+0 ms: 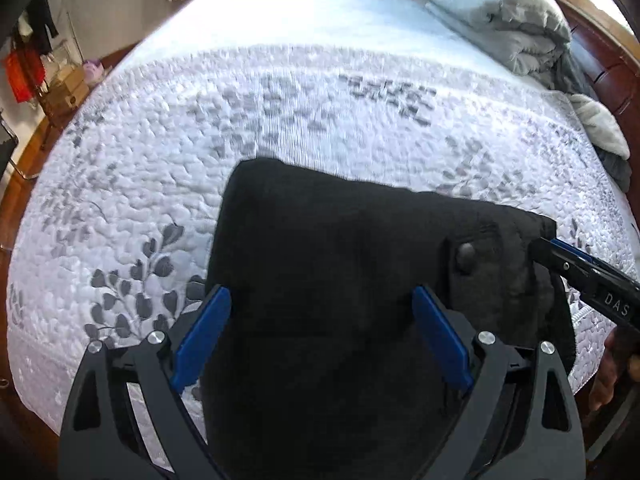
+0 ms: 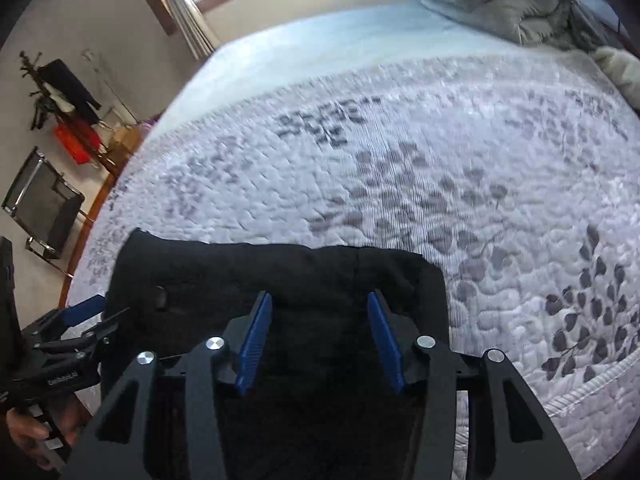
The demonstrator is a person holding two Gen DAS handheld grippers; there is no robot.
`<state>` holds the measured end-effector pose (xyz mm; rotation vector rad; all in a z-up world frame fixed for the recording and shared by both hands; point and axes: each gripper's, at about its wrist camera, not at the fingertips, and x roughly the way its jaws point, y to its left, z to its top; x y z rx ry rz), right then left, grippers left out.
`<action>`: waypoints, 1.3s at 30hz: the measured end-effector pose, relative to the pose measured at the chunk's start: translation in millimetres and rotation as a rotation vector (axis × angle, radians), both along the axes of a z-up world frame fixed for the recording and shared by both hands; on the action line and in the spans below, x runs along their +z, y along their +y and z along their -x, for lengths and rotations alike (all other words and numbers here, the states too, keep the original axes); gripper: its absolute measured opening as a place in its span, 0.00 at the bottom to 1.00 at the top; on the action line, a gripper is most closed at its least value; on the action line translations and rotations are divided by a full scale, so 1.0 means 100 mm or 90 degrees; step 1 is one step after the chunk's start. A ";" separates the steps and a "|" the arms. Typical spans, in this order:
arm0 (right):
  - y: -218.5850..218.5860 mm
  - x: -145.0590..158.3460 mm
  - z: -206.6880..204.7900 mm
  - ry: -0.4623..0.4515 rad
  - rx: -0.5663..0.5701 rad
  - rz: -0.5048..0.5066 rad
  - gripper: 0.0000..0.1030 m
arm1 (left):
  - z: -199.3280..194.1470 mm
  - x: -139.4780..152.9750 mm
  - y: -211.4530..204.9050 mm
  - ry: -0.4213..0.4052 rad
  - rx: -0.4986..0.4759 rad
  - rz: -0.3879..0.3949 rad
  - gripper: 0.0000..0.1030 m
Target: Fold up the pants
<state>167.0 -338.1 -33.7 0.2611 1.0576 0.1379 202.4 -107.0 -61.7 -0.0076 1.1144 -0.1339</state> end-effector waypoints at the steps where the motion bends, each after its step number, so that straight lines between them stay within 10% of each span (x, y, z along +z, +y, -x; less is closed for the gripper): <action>1: -0.01 -0.06 -0.03 0.011 -0.002 -0.001 0.47 | -0.03 -0.04 0.01 0.005 0.003 0.001 0.93; 13: -0.05 -0.30 -0.11 0.030 -0.003 -0.012 0.48 | -0.16 -0.23 0.04 0.021 0.002 0.002 0.98; 34: -0.17 -0.27 0.97 0.047 -0.012 -0.042 0.69 | 0.87 0.23 0.27 -0.049 0.010 0.034 0.97; 39: -0.10 -0.36 0.97 0.049 -0.002 -0.035 0.54 | 1.01 0.22 0.26 -0.046 0.000 0.027 0.97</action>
